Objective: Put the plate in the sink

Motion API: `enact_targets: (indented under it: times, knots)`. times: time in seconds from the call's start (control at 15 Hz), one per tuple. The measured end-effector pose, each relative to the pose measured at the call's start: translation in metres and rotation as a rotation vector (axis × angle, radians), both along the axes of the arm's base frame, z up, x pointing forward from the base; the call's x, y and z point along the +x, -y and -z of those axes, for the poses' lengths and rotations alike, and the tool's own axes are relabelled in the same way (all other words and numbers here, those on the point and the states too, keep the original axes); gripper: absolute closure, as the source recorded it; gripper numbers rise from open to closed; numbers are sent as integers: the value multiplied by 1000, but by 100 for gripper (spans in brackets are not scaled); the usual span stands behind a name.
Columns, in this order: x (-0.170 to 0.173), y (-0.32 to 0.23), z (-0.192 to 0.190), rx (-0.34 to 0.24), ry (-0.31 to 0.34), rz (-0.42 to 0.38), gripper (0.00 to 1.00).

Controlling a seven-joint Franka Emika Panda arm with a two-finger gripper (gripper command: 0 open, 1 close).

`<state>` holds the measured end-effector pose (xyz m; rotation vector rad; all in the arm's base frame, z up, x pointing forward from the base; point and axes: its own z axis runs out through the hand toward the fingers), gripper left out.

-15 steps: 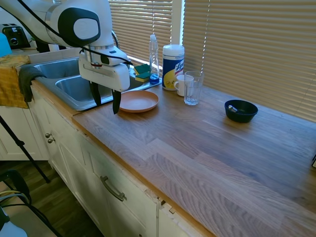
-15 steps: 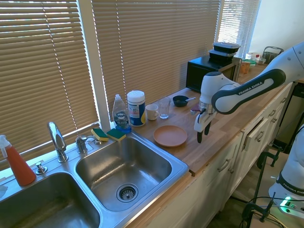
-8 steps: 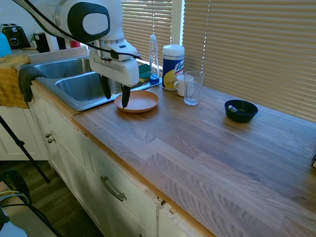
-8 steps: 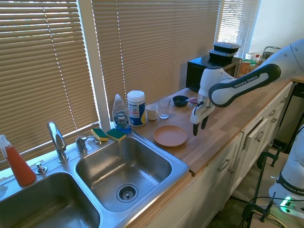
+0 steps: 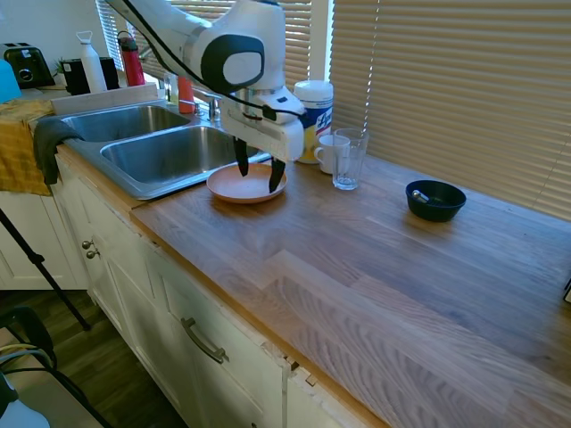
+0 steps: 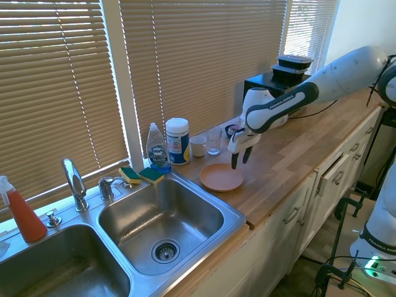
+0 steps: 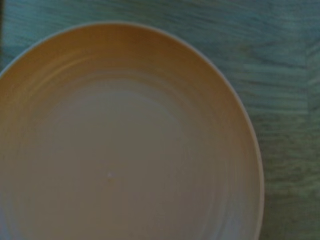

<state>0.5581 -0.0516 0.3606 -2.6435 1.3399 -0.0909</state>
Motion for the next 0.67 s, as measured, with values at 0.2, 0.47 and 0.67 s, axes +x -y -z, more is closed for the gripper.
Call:
enact_targets:
  times: [0.2,0.47,0.67]
  knots:
    - [17,3,15,36,7,-48,0]
    - [29,11,35,64,9,-91,0]
    - [33,13,41,84,10,-113,100]
